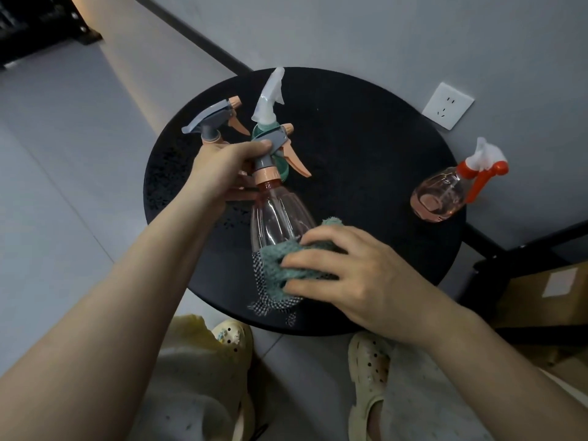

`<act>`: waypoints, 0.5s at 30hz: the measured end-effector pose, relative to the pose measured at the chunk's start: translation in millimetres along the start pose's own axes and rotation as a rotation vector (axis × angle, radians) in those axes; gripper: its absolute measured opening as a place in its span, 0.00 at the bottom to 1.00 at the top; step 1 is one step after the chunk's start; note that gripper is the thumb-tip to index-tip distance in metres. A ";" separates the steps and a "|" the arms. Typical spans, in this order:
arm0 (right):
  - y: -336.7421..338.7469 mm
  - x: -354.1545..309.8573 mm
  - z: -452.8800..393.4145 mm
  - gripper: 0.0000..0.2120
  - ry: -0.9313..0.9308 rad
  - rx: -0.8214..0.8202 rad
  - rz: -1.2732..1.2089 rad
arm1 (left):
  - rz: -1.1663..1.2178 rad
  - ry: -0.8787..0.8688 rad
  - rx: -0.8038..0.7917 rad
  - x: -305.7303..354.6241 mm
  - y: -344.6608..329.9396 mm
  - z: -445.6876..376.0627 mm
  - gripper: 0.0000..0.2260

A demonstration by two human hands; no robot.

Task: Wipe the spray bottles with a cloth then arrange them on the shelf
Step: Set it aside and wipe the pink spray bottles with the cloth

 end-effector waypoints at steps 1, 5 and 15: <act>0.2 0.8 -0.2 0.13 0.000 0.004 0.009 | 0.005 0.008 -0.012 -0.8 0.0 -0.6 0.13; 3.0 11.3 -2.8 0.12 -0.070 0.038 -0.005 | 0.000 0.026 -0.074 -1.5 -6.2 -4.0 0.04; -5.3 52.9 -13.6 0.18 -0.343 0.105 -0.385 | -0.031 0.079 -0.202 -17.4 -28.2 -9.9 0.07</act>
Point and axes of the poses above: each hand's wrist, its own z-axis away from the middle knuckle, its own y-axis out of the back of the hand, x = y × z, the point moved 7 cm from there along -z, towards the middle knuckle, and after that the axes turned 13 degrees about -x, right-handed, at the moved point
